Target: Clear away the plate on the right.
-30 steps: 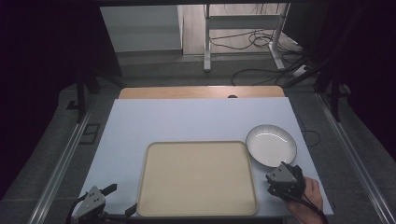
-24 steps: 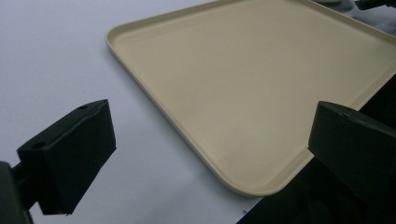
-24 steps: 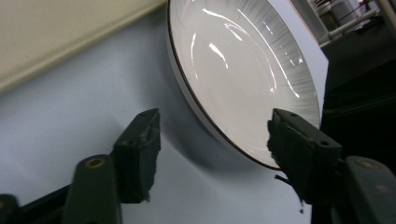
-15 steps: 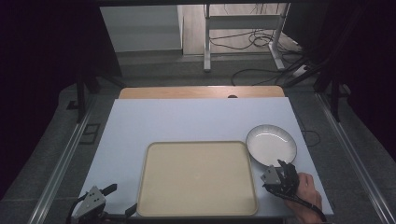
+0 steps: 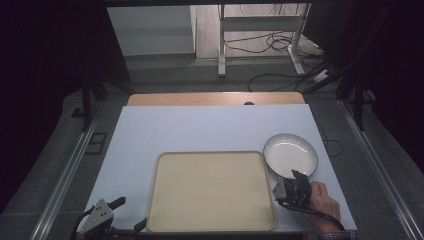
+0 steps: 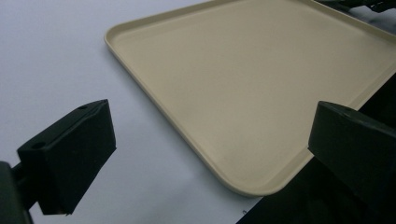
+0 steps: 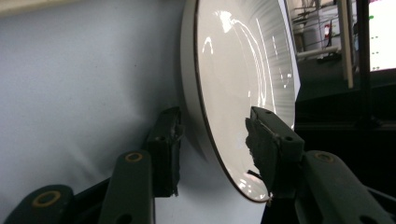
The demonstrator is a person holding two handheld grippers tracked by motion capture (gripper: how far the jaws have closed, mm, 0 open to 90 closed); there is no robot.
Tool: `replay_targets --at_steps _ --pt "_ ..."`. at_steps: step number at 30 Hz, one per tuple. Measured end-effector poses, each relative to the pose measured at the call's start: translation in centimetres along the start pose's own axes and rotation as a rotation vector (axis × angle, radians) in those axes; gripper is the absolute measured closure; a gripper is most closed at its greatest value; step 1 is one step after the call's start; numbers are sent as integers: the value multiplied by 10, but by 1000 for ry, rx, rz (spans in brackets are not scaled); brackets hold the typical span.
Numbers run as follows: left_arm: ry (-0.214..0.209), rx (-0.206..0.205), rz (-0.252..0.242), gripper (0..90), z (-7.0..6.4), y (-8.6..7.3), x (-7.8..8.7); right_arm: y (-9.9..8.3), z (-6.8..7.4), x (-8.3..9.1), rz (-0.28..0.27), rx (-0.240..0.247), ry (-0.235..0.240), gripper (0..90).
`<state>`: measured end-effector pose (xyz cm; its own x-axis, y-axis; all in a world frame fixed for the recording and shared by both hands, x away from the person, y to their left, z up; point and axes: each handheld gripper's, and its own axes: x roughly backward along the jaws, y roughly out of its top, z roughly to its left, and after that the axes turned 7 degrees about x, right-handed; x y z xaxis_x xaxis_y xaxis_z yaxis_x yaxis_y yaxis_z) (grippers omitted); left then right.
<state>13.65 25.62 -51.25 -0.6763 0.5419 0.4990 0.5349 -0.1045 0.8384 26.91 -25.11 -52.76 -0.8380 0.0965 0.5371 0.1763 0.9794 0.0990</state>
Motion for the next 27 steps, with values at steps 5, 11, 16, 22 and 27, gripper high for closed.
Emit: replay_targets --at_steps 5,11,16,22,27 --pt "0 -1 1 4 0 0 0 6 4 -4 14 60 -17 597" --pt "0 -3 4 4 0 0 -1 12 8 -9 24 136 -28 657" --pt "0 -3 5 5 0 0 -1 15 10 -13 32 179 -30 702" --pt "-2 -6 8 5 0 0 -1 20 13 -18 47 223 -26 794" --pt "-3 -7 9 6 0 0 -1 21 11 -18 55 223 -17 805"
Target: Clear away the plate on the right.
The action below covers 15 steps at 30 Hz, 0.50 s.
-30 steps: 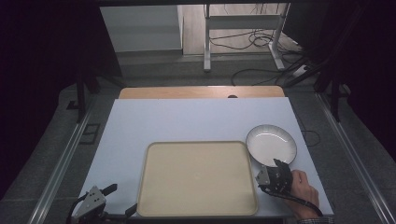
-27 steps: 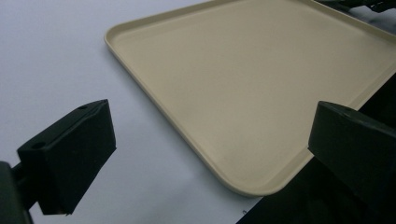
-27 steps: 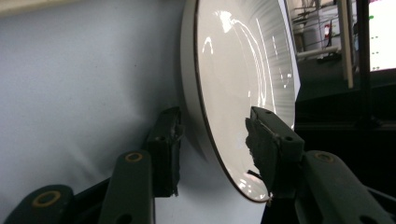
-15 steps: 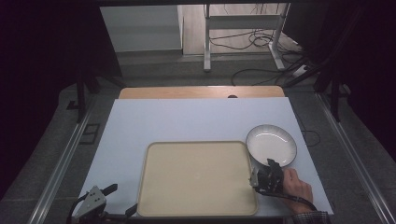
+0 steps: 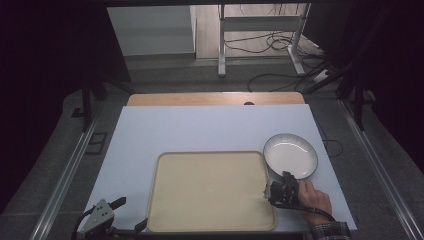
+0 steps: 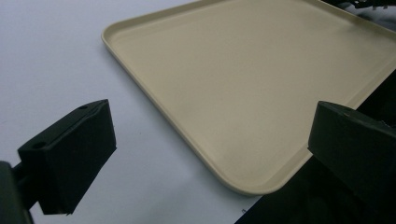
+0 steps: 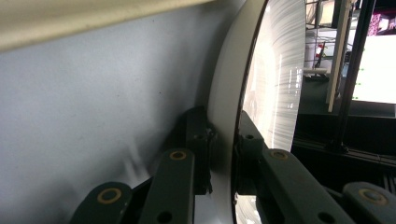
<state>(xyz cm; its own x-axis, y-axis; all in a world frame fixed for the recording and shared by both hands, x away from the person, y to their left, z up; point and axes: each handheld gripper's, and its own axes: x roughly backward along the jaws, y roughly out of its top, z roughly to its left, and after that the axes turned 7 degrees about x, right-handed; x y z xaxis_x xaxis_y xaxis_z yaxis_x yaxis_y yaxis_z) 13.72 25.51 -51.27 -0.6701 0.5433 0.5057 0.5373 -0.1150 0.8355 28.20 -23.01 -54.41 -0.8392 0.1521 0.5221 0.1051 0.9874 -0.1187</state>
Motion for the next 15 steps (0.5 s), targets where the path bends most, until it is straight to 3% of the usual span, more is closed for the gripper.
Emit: replay_targets --at_steps 15 --pt "-2 4 -5 6 0 0 0 -1 -3 7 20 5 -41 800"
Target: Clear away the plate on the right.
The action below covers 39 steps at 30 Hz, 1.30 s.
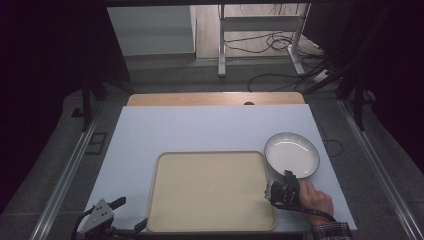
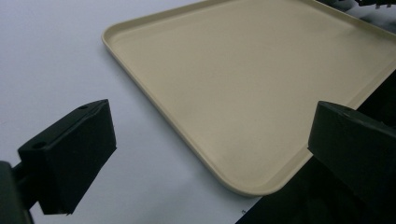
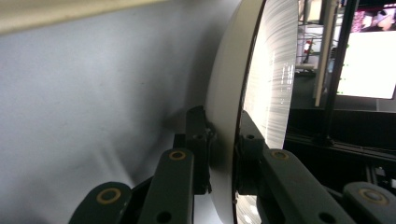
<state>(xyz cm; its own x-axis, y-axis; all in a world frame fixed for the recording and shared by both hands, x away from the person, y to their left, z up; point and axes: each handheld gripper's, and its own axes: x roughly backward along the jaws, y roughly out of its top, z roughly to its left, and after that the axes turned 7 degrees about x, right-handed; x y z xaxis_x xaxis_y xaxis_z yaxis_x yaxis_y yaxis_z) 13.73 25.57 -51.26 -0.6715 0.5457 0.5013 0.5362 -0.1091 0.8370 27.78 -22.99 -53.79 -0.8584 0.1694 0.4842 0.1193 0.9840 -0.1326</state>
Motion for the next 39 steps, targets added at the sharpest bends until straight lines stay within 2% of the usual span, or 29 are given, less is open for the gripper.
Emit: replay_targets --at_steps 6,12,20,22,23,25,27,28,29,31,33,35,37,39 --pt "-1 0 0 6 0 0 0 4 -3 8 -7 -2 -25 799" --pt "-1 1 1 6 0 0 0 15 -3 19 -48 6 -34 795" --pt "-1 1 1 6 0 0 0 36 -1 38 -113 38 -73 794" --pt "-1 2 1 6 0 0 0 40 -2 41 -152 45 -28 794" --pt "-1 2 1 6 0 0 0 43 0 41 -174 47 -39 793" --pt "-1 2 1 6 0 0 0 47 1 44 -186 57 -39 793" --pt "-1 2 1 6 0 0 0 49 2 45 -189 57 -40 792" --pt "-1 2 1 6 0 0 0 54 3 52 -171 75 -48 791" --pt "-1 3 2 6 0 0 0 56 4 50 -209 68 -44 791" --pt "-1 2 2 6 0 0 -1 58 4 53 -199 80 -41 791" --pt "0 1 4 6 0 0 -1 65 6 57 -240 82 -48 791" --pt "-1 2 3 6 0 0 -1 70 8 61 -256 92 -52 791" --pt "0 3 3 6 0 0 -1 72 8 63 -247 100 -46 791" --pt "0 2 4 6 0 0 -1 79 10 66 -281 98 -51 789"
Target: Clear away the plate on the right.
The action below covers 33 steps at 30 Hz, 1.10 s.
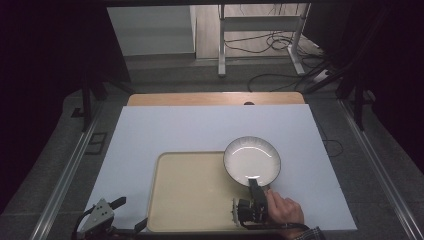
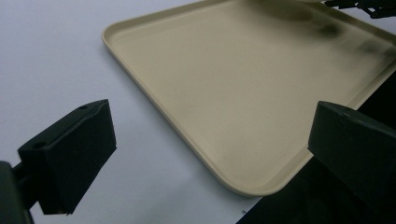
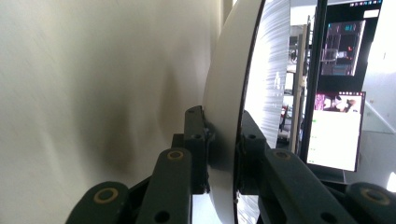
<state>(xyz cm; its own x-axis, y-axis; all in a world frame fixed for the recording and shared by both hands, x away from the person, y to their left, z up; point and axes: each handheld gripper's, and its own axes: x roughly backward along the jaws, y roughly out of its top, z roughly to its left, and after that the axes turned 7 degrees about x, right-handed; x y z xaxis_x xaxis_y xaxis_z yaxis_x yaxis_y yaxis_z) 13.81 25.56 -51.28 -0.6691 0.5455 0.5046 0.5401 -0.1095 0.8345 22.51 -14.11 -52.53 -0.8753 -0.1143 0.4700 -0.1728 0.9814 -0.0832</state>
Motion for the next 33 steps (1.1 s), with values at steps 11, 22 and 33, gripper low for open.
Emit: replay_targets --at_steps 11,22,33 --pt "-1 0 3 6 0 0 0 23 6 4 -59 32 33 787" --pt "-2 -1 1 6 0 0 0 51 13 10 -122 61 42 785" --pt "-1 -3 1 6 0 0 0 72 16 10 -175 97 45 784"
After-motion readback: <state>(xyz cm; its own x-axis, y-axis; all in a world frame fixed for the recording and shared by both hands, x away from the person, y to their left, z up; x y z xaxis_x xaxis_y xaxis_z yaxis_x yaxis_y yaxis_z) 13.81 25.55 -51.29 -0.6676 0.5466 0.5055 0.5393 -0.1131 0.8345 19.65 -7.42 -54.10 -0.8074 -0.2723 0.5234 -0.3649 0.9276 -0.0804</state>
